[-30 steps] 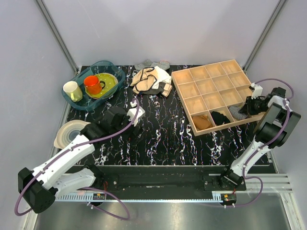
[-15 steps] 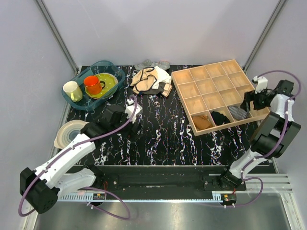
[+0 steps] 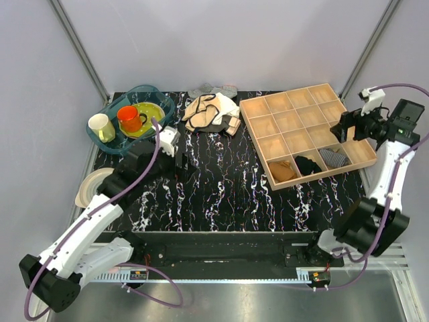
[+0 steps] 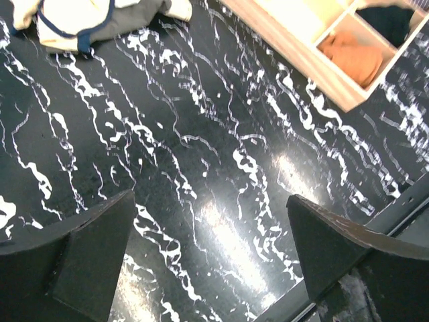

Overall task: Roll the underwear
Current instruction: Reset both arms

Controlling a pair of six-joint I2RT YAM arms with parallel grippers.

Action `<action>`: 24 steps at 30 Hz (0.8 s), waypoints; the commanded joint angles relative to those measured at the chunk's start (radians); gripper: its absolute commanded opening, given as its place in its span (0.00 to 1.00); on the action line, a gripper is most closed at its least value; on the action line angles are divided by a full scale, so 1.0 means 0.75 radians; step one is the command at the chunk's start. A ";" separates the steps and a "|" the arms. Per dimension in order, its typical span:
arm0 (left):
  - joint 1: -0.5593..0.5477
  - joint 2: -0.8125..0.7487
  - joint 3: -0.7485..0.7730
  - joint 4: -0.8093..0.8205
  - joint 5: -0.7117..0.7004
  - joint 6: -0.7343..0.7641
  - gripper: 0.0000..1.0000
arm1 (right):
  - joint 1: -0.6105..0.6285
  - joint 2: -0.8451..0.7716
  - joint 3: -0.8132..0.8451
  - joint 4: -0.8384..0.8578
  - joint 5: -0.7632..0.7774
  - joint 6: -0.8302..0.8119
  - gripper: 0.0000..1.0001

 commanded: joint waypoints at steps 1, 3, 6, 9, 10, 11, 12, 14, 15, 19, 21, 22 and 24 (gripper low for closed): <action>0.013 0.013 0.135 0.118 -0.010 -0.105 0.99 | -0.009 -0.180 -0.080 0.264 -0.244 0.583 1.00; 0.013 0.004 0.172 0.091 -0.034 -0.115 0.99 | -0.007 -0.237 -0.137 0.331 -0.324 0.725 1.00; 0.015 -0.018 0.204 0.024 -0.104 -0.107 0.99 | -0.007 -0.353 -0.258 0.542 -0.241 0.955 1.00; 0.015 -0.038 0.231 -0.039 -0.141 -0.089 0.99 | -0.007 -0.419 -0.281 0.544 -0.094 1.045 1.00; 0.015 -0.045 0.231 -0.050 -0.157 -0.089 0.99 | -0.007 -0.429 -0.279 0.538 -0.041 1.064 1.00; 0.015 -0.051 0.227 -0.060 -0.169 -0.093 0.99 | -0.007 -0.443 -0.273 0.516 -0.030 1.076 1.00; 0.015 -0.055 0.225 -0.076 -0.172 -0.097 0.99 | -0.007 -0.452 -0.271 0.505 -0.024 1.082 1.00; 0.015 -0.067 0.209 -0.087 -0.204 -0.097 0.99 | -0.007 -0.474 -0.281 0.503 -0.014 1.078 1.00; 0.015 -0.075 0.199 -0.087 -0.208 -0.095 0.99 | -0.007 -0.482 -0.285 0.509 -0.002 1.080 1.00; 0.013 -0.112 0.172 -0.085 -0.192 -0.101 0.99 | -0.007 -0.497 -0.262 0.499 0.039 1.115 1.00; 0.015 -0.143 0.162 -0.085 -0.186 -0.103 0.99 | -0.007 -0.501 -0.246 0.485 0.064 1.141 1.00; 0.013 -0.155 0.158 -0.083 -0.186 -0.103 0.99 | -0.007 -0.507 -0.240 0.477 0.066 1.142 1.00; 0.015 -0.182 0.149 -0.085 -0.184 -0.099 0.99 | -0.007 -0.519 -0.238 0.470 0.082 1.154 1.00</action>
